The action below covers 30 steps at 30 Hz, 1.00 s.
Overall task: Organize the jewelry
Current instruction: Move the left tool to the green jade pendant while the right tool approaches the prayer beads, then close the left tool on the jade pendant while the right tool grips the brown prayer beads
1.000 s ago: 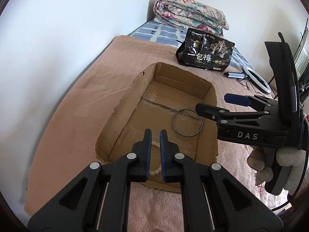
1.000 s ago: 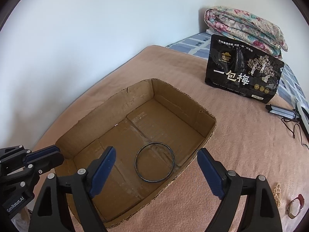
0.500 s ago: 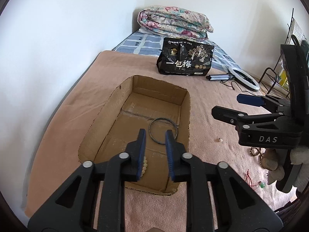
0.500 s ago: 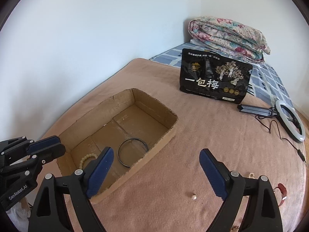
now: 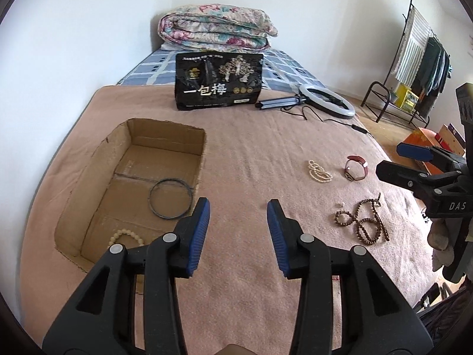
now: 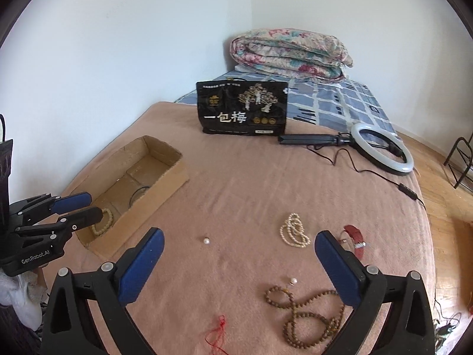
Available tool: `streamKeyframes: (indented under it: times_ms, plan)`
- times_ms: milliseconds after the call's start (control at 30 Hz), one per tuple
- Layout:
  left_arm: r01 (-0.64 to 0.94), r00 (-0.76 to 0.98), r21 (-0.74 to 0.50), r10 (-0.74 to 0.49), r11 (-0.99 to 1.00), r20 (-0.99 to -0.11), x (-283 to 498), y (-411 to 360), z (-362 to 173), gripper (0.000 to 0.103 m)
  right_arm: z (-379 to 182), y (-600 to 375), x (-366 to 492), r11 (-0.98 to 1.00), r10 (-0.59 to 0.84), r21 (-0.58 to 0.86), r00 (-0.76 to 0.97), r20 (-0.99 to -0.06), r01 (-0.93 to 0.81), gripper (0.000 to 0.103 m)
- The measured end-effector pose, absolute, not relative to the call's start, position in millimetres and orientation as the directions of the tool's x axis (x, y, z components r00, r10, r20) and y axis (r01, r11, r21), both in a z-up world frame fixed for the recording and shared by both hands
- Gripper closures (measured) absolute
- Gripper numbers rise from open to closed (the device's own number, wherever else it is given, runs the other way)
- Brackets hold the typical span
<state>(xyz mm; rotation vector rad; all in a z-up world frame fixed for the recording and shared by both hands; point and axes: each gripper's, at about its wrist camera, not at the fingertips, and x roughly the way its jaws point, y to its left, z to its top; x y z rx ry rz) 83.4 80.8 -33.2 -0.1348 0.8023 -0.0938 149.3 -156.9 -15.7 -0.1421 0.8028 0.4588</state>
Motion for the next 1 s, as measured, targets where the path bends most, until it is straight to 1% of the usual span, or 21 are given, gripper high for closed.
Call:
streamKeyframes:
  times_ms: [200,433,567,767,1000]
  plan:
    - [0.111,0.657,-0.179,-0.207,0.978,-0.725,84.8,42.8,-39.5,0.062,-19.7,-223.0,140.5,0.937,0.271,0.049,0.629,-0.728,-0.346,0.0]
    - [0.193,0.619,-0.171,-0.255,0.966,-0.743,85.4,1.6,-49.1,0.062,-44.5,-281.4,137.0,0.964,0.229,0.093,0.604,-0.763,-0.249,0.0]
    - [0.235,0.589,-0.166,-0.276,0.958,-0.759,82.8,-16.7,-59.5,0.062,-68.7,-293.6,138.6,0.967,0.223,0.108,0.557,-0.8,-0.233,0.0]
    - [0.295,0.534,-0.19,-0.327,0.936,-0.78,76.9,-40.0,-75.2,0.062,-104.9,-301.3,147.1,0.965,0.234,0.145,0.477,-0.847,-0.217,0.0]
    - [0.396,0.448,-0.196,-0.375,0.897,-0.812,63.4,-81.7,-100.5,0.062,-122.9,-299.7,152.1,0.956,0.265,0.179,0.419,-0.868,-0.233,0.0]
